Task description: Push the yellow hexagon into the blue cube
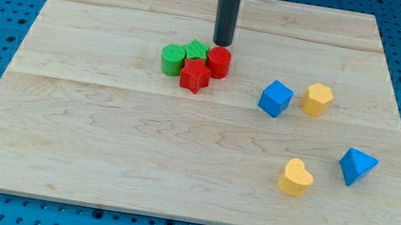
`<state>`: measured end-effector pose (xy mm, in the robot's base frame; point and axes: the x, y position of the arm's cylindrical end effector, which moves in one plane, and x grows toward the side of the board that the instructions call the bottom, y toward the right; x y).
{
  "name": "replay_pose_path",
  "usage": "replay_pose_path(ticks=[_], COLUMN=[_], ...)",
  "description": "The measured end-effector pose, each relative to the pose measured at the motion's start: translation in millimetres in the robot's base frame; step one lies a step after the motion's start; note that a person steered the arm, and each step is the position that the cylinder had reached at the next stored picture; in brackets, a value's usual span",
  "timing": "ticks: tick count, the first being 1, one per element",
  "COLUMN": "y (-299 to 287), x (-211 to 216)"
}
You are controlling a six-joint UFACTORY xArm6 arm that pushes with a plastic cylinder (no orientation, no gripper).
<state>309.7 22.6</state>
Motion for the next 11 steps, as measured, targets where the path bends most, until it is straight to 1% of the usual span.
replay_pose_path(ticks=[1, 2, 3, 5, 7, 8, 9, 10, 11], y=[52, 161, 185, 192, 236, 238, 237, 152, 82], x=[-4, -4, -4, -4, 20, 34, 83, 113, 103])
